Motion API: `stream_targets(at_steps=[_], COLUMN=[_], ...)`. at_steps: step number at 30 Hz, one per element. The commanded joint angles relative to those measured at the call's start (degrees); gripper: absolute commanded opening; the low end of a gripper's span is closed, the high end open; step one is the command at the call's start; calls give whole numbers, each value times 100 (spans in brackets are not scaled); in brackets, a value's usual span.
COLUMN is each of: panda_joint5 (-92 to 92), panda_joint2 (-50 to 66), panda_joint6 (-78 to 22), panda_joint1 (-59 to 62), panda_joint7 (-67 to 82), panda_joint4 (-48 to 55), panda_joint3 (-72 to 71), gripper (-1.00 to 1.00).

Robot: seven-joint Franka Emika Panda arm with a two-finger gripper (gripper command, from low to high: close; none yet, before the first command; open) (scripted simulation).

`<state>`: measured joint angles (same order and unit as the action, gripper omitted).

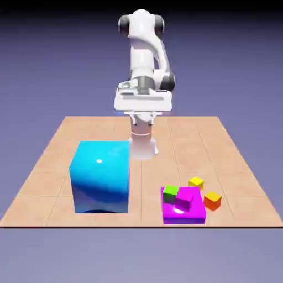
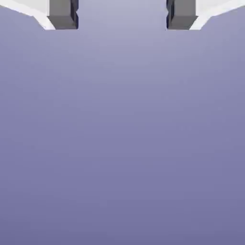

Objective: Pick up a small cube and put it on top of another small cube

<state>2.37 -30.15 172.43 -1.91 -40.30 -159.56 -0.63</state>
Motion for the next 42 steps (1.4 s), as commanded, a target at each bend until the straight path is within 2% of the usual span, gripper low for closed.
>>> stream_targets(at_steps=[1, 25, 31, 32, 38, 42], panda_joint5=[197, 4905, 5733, 5733, 4819, 3995], panda_joint2=[208, 5181, 6131, 6131, 5094, 4263], panda_joint6=[-131, -3254, -2749, -2749, -3292, -3646], panda_joint1=[-101, -2522, -2623, -2623, -2490, -2188], panda_joint7=[179, 4463, 3855, 3855, 4408, 3880], panda_joint4=[119, 2971, 3320, 3320, 2894, 2163], panda_joint3=[-52, -1306, -840, -840, -1368, -1954], gripper=[0, 0, 0, -100, -100, -100])
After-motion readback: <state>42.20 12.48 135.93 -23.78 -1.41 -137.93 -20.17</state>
